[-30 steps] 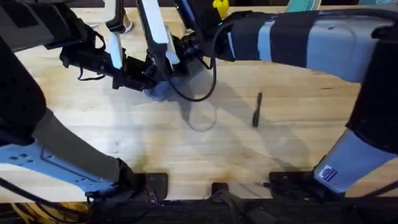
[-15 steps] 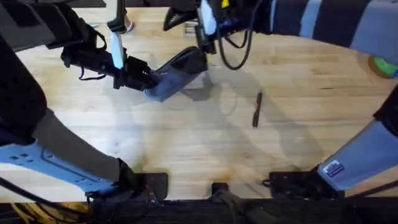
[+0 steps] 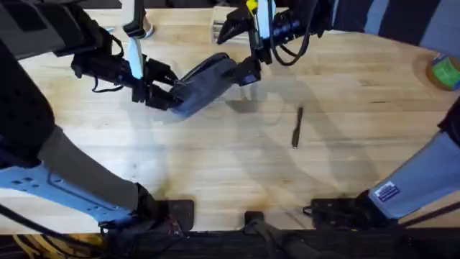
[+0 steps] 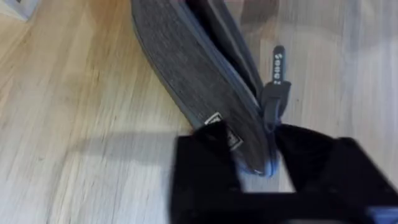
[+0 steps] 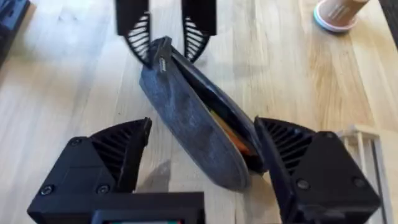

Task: Unzip the bag, pick up the pens from the table one at a time and place them inside, then zip the bag closed.

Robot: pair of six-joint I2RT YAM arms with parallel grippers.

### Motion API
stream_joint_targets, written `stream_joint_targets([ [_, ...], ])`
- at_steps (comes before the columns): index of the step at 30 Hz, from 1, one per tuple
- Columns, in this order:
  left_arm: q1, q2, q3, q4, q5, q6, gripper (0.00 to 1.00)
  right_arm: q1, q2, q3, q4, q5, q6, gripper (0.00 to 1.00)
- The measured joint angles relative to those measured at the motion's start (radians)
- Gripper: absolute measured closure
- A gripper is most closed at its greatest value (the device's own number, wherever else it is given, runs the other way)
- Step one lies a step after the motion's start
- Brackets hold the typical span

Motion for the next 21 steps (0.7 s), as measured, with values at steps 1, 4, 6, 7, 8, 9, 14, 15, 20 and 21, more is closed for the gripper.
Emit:
stream_joint_targets([
  [1,-0.002,0.000,0.000,0.000,0.001,0.000,0.394,-0.002,0.000,0.000,0.000,0.008,0.022,0.008],
  [4,-0.005,0.000,0.000,-0.001,0.002,-0.002,0.028,-0.002,0.000,0.011,-0.018,0.060,0.131,0.008],
  [6,-0.006,0.000,0.000,0.000,0.004,-0.002,0.010,-0.002,0.000,0.034,-0.063,0.094,0.190,0.008],
  [7,-0.006,0.000,0.000,0.000,0.004,-0.002,0.008,-0.002,0.000,0.052,-0.088,0.106,0.212,0.008],
  [8,-0.006,0.000,0.000,0.000,0.004,-0.002,0.008,-0.002,0.000,0.072,-0.112,0.116,0.228,0.008],
  [9,-0.006,0.000,0.000,0.000,0.004,-0.002,0.008,-0.002,0.000,0.092,-0.127,0.123,0.243,0.008],
  [14,-0.006,0.000,0.001,0.004,0.007,-0.002,0.007,0.003,0.000,0.205,-0.192,0.145,0.256,0.008],
  [15,-0.004,0.000,0.002,-0.003,0.009,-0.002,0.007,0.008,0.000,0.232,-0.218,0.157,0.246,0.008],
  [20,0.038,0.000,0.070,-0.096,0.014,-0.002,0.006,0.052,0.000,0.348,-0.349,0.262,0.145,0.008],
  [21,0.055,0.000,0.096,-0.119,0.017,-0.002,0.006,0.064,0.000,0.369,-0.362,0.288,0.112,0.008],
])
